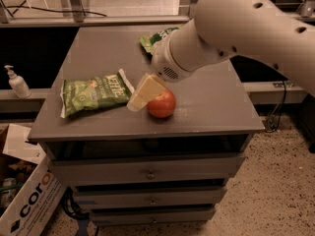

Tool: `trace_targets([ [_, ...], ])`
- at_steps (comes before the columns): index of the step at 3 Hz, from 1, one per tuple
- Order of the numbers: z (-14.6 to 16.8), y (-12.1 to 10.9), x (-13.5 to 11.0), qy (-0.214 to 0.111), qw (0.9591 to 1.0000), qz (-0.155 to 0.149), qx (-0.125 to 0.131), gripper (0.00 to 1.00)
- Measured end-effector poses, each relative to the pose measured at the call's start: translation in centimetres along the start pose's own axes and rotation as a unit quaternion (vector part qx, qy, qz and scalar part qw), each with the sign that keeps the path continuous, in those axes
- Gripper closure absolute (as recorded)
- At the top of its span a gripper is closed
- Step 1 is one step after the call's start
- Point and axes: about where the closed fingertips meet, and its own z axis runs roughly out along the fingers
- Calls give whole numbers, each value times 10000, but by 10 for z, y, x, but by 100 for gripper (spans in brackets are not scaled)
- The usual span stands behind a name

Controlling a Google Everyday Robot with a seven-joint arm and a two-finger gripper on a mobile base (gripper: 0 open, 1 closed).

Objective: Move green jalapeno chip bag near green rice chip bag

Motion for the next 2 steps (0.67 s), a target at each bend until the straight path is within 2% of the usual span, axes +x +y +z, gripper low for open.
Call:
trace_targets([
  [2,58,8,-16,7,9999,14,-157,0],
])
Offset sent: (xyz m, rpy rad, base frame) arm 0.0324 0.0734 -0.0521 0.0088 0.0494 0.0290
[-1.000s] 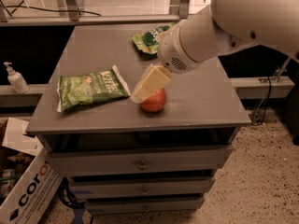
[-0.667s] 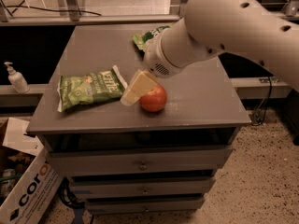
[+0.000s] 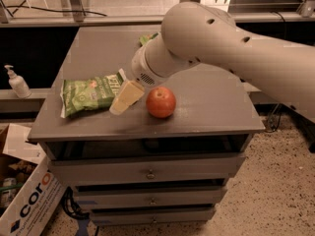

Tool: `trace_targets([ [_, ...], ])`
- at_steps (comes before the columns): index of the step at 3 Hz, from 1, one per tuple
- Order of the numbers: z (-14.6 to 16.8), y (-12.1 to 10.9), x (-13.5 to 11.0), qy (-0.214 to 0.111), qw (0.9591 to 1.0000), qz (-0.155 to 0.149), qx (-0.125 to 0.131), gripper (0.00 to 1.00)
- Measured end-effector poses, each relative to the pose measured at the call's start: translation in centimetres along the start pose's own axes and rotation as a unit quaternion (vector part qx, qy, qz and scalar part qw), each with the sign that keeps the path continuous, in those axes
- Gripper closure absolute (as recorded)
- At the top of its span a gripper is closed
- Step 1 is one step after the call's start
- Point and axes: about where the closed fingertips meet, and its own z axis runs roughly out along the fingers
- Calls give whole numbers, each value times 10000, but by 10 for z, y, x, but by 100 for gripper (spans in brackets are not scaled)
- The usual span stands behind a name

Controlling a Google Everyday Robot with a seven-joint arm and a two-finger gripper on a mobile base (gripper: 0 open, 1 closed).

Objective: Move green jalapeno chip bag near green rice chip bag

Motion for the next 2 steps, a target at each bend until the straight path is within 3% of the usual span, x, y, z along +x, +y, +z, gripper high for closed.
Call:
trace_targets([
  [2,39,5,-11,-199,9994,74,-263,0],
])
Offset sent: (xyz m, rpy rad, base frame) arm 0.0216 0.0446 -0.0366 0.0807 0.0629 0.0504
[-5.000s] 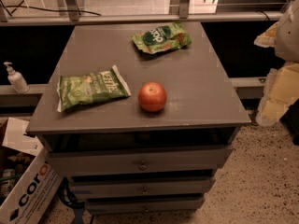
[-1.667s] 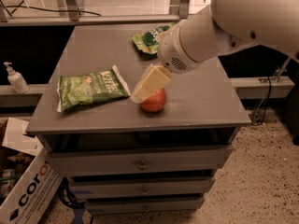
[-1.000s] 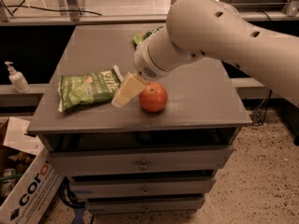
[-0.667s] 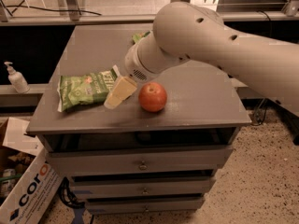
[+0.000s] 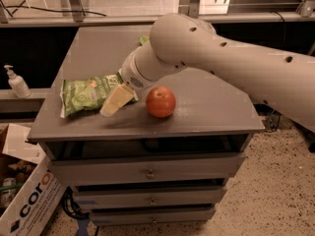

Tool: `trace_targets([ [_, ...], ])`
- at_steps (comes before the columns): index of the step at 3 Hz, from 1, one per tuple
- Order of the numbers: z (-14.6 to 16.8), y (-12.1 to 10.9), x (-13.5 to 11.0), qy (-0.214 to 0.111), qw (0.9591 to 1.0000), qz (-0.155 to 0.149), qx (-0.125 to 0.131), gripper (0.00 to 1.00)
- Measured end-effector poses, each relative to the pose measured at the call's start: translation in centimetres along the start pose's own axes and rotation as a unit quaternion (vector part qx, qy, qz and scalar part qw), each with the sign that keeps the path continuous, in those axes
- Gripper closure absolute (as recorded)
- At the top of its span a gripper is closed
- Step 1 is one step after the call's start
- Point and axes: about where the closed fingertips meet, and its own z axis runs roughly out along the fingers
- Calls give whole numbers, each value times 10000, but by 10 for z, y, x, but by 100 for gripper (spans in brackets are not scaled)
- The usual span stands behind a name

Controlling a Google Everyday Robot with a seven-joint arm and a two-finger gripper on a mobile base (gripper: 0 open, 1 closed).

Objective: Move green jalapeno chip bag near green rice chip bag

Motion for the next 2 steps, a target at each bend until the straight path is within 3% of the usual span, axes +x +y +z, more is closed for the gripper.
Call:
trace_targets([
  [2,24,2,10,-472,9975,392,-355,0],
])
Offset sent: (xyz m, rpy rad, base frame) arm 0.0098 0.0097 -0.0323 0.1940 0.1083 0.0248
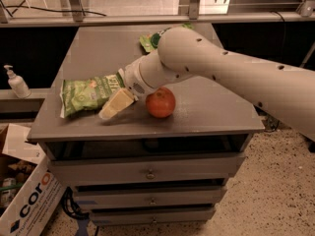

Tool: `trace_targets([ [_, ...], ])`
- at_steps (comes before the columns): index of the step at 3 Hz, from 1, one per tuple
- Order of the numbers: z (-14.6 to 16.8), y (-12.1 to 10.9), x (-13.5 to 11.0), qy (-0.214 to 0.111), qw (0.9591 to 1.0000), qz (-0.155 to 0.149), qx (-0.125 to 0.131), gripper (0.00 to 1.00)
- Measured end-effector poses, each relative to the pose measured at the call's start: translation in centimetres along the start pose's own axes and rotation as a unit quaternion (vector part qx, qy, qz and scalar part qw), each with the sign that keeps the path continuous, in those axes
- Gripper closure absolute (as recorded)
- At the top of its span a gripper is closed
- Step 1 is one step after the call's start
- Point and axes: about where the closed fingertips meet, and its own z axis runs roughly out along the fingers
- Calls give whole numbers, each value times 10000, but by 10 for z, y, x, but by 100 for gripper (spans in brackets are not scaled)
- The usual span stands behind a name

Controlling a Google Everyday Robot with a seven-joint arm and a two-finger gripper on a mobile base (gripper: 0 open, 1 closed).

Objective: Move green jalapeno chip bag near green rice chip bag

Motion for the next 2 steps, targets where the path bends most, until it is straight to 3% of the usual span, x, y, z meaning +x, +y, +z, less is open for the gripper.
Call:
trace_targets([
  [1,5,2,-3,-169,9998,88,-99,0],
  [2,7,3,-4,-275,9994,140,-166,18],
])
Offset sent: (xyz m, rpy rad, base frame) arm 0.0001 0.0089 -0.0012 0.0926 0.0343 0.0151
